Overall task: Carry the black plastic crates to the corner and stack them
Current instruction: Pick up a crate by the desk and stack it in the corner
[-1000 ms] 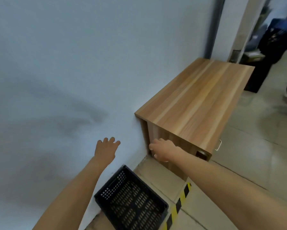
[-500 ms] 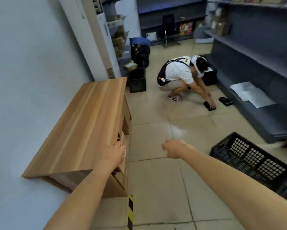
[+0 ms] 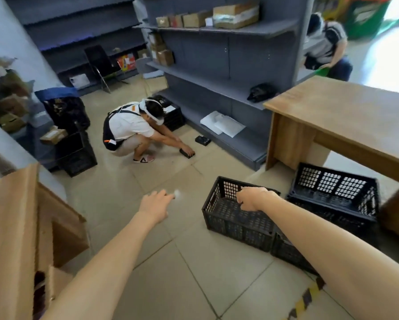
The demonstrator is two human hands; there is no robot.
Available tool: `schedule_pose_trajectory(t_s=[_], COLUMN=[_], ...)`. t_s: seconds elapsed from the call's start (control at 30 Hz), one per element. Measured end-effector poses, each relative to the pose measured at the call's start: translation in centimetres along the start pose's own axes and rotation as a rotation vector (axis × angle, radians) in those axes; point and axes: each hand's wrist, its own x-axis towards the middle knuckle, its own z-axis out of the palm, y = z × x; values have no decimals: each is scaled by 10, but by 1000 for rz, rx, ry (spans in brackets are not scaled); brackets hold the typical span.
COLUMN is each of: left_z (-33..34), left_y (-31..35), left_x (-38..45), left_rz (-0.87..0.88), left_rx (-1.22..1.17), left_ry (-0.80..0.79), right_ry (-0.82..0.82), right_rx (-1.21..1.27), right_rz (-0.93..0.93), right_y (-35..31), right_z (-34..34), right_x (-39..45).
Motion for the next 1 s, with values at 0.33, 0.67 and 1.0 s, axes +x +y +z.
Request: schedule_pose_trajectory(t_s=[0.33,0.67,1.0], left_z=[-50,-89,-66], left_y=[92,94,190], left_x=[175,350,406], left_rz=[252,299,434], left_rx=[8,-24,-74], left_ry=[43,37,-108], right_ry=[-75,74,-127], right_rx=[121,343,378], right_rz=[283,273,359], right_y=[148,198,295], right_z=[-16,-86,-24], right_x=[31,153,173])
